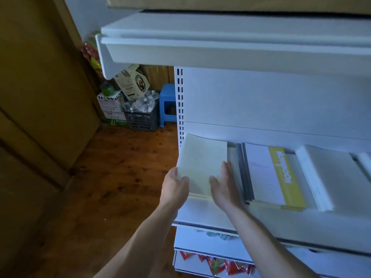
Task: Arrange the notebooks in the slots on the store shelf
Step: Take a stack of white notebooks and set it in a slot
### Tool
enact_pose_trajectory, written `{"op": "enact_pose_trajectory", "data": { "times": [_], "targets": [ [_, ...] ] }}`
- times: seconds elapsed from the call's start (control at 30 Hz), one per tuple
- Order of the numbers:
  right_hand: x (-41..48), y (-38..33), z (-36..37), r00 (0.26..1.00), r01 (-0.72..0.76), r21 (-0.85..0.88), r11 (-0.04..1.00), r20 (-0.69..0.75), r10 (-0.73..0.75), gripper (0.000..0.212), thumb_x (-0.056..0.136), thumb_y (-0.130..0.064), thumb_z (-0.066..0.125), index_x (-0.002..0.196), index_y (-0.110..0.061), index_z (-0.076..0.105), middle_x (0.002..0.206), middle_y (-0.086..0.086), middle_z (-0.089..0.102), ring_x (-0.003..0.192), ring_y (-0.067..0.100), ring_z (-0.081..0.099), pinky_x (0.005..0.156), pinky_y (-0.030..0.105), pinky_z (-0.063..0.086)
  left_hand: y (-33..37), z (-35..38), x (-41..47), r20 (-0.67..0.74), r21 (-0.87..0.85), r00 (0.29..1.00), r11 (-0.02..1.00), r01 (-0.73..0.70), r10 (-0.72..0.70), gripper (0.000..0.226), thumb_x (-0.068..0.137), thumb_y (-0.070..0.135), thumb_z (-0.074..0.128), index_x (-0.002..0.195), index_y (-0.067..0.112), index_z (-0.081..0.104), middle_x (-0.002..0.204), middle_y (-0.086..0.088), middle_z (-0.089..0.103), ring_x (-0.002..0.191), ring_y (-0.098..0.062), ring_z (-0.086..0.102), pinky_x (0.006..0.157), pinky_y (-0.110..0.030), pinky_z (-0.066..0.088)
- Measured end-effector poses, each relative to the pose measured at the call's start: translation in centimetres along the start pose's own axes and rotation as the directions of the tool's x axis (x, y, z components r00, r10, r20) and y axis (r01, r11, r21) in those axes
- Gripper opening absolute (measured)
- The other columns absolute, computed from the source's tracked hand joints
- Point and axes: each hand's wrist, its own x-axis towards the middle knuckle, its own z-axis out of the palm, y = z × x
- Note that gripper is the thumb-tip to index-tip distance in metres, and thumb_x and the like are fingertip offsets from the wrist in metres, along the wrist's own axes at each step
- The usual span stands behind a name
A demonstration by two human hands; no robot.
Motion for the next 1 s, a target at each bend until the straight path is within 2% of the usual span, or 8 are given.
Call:
{"op": "enact_pose_trajectory", "data": {
  "times": [0.17, 0.27, 0.47, 0.53, 0.67, 0.87, 0.93, 1.0],
  "targets": [
    [0.1, -0.1, 0.1, 1.0, 0.01, -0.012, 1.0, -0.014, -0.01, 0.057, 0.102, -0.018, 0.037, 0.152, -0.011, 0.01, 0.162, 0.001, -0.004, 0.148, 0.015, 0.007, 0.101, 0.015, 0.018, 0.7, -0.1, 0.5, -0.083, -0.032, 0.997, 0.999, -0.011, 0.008, 0.031, 0.097, 0.02, 0.052, 0.126, 0.027, 0.046, 0.111, 0.006, 0.057, 0.088, -0.012, 0.058, 0.046, -0.006, 0.042],
    [0.1, 0.0, 0.2, 1.0, -0.002, -0.018, 1.0, -0.004, 0.002, 0.061, 0.102, -0.022, 0.036, 0.153, -0.014, 0.004, 0.162, -0.001, -0.007, 0.148, 0.016, 0.005, 0.111, 0.024, 0.02, 1.4, 0.0, 0.7, -0.08, -0.039, 0.996, 0.999, -0.035, 0.032, 0.03, 0.096, 0.021, 0.056, 0.122, 0.027, 0.043, 0.106, 0.007, 0.056, 0.087, -0.013, 0.059, 0.05, -0.01, 0.046],
    [0.2, 0.3, 0.1, 0.999, -0.017, 0.049, 0.999, 0.036, 0.015, 0.063, 0.103, -0.022, 0.037, 0.153, -0.014, 0.0, 0.162, -0.003, -0.009, 0.148, 0.014, 0.003, 0.113, 0.023, 0.016, 2.9, -0.8, 1.8, 0.071, -0.119, 0.991, 0.985, 0.121, -0.113, 0.026, 0.098, 0.029, 0.05, 0.121, 0.016, 0.053, 0.109, -0.005, 0.063, 0.098, -0.024, 0.062, 0.085, -0.037, 0.057],
    [0.1, 0.3, -0.2, 0.999, -0.011, 0.078, 0.997, 0.047, 0.008, 0.063, 0.102, -0.021, 0.038, 0.153, -0.014, 0.001, 0.162, -0.004, -0.007, 0.148, 0.014, 0.005, 0.112, 0.023, 0.017, 3.1, -1.0, 1.6, 0.092, -0.16, 0.989, 0.978, 0.133, -0.12, 0.021, 0.097, 0.023, 0.054, 0.117, 0.017, 0.055, 0.108, -0.006, 0.063, 0.098, -0.025, 0.062, 0.084, -0.036, 0.057],
    [0.5, 0.6, -1.1, 0.999, 0.002, 0.177, 0.984, 0.05, -0.011, 0.056, 0.098, -0.014, 0.041, 0.149, -0.01, 0.018, 0.158, -0.001, 0.016, 0.141, 0.016, 0.023, 0.096, 0.015, 0.024, 3.1, -1.4, 0.4, 0.11, -0.234, 0.992, 0.969, 0.084, -0.059, 0.02, 0.096, 0.016, 0.056, 0.115, 0.021, 0.052, 0.107, -0.005, 0.06, 0.096, -0.024, 0.06, 0.079, -0.035, 0.056],
    [-0.1, 0.2, -1.6, 0.996, 0.048, 0.392, 0.919, -0.09, -0.014, 0.056, 0.087, -0.04, 0.058, 0.138, -0.023, 0.04, 0.132, -0.015, 0.046, 0.122, 0.009, 0.048, 0.106, 0.037, 0.039, 3.1, -3.2, -1.5, 0.132, -0.465, 0.989, 0.885, 0.007, 0.062, 0.026, 0.091, 0.012, 0.065, 0.114, 0.016, 0.055, 0.106, -0.011, 0.066, 0.094, -0.031, 0.065, 0.072, -0.041, 0.059],
    [-0.1, 0.0, -2.1, 0.998, 0.008, 0.546, 0.838, -0.062, 0.031, 0.052, 0.087, -0.035, 0.065, 0.134, -0.022, 0.048, 0.128, -0.01, 0.058, 0.115, 0.012, 0.057, 0.101, 0.039, 0.046, 3.0, -3.7, -1.8, 0.153, -0.549, 0.983, 0.836, 0.003, 0.097, 0.031, 0.088, 0.009, 0.067, 0.117, 0.013, 0.055, 0.108, -0.015, 0.067, 0.089, -0.03, 0.066, 0.065, -0.037, 0.057],
    [-0.5, -0.2, -3.1, 0.998, -0.044, 0.702, 0.711, -0.001, 0.062, 0.03, 0.088, -0.023, 0.067, 0.116, -0.016, 0.062, 0.111, 0.004, 0.071, 0.098, 0.021, 0.067, 0.088, 0.038, 0.053, 3.0, -3.8, -2.3, 0.202, -0.579, 0.971, 0.815, 0.011, 0.13, 0.035, 0.086, 0.009, 0.067, 0.119, 0.012, 0.054, 0.109, -0.016, 0.066, 0.089, -0.03, 0.064, 0.067, -0.037, 0.056]
  ]
}}
